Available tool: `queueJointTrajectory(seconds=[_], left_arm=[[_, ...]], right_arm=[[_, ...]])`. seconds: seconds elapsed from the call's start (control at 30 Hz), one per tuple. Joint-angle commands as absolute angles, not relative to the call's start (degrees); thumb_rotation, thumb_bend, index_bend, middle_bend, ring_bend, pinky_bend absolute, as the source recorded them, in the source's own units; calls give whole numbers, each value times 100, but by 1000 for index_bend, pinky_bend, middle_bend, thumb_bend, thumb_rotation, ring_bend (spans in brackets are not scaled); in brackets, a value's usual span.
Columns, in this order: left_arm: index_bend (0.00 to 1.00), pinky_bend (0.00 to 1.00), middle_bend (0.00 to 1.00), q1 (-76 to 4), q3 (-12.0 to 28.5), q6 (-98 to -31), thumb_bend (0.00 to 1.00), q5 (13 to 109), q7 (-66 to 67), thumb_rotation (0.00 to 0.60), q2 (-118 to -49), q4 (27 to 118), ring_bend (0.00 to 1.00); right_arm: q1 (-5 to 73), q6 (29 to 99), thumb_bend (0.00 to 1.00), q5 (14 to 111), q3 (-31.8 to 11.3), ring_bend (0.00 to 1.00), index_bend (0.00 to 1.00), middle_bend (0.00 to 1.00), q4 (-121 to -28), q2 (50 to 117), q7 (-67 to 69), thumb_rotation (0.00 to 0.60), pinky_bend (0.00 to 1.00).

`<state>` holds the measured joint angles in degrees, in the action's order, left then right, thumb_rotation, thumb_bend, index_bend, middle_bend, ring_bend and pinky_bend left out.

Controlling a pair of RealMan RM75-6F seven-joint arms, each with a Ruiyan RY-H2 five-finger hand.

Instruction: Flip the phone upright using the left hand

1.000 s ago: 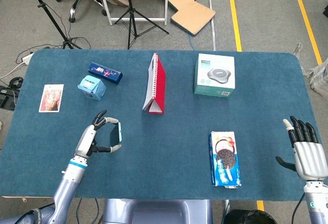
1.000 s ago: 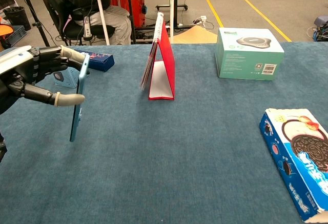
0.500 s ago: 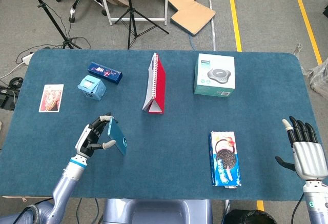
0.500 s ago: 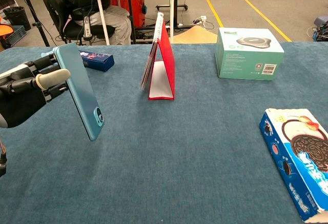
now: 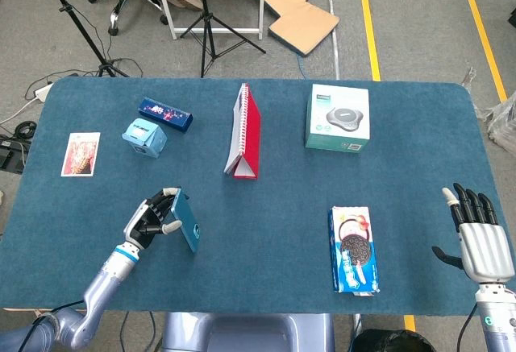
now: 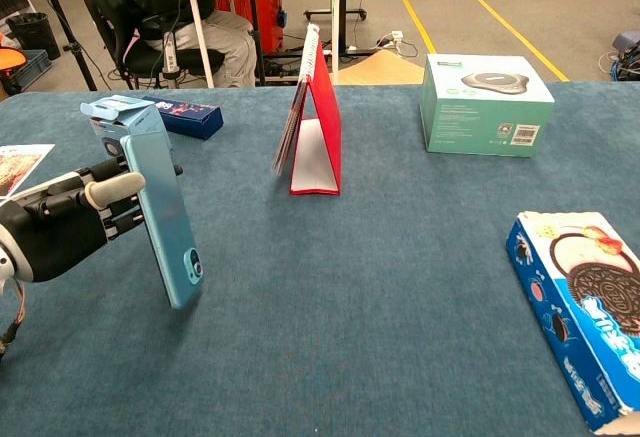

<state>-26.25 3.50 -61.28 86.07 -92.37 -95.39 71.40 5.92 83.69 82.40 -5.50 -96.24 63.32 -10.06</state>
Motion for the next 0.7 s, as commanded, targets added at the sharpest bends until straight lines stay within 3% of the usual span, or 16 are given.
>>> queueJointTrajectory(seconds=[0.03,0.1,0.27,0.6,0.7], left_arm=[[241,0,252,-2627,298,-6115,69,8633,-9353,600,-9579,7017,0],[155,0,175,-2635,213,-6166,9,8762,-9359,600,-9582,6929,0],[4,0,21,-2587,72,-6370,0,8943,-9333,600,-9613,6722,0],[0,0,0,-2249,-26,-7329,0,9173,-8596,600,-9390,6690,0],[0,0,0,-2136,22,-7597,0,9155,-7812,600,-9155,6784,0]], right_arm=[[590,8375,0,8237,-553,0,38,0,-9622,6334,-1004,600,0],[590,8374,0,8231,-555,0,38,0,-9619,6335,-1000,600,0],[595,8368,0,8236,-551,0,39,0,-9618,6337,-1006,600,0],[585,8401,0,8264,-548,0,38,0,-9641,6323,-982,600,0],[579,8421,0,8277,-548,0,38,0,-9662,6314,-981,600,0]])
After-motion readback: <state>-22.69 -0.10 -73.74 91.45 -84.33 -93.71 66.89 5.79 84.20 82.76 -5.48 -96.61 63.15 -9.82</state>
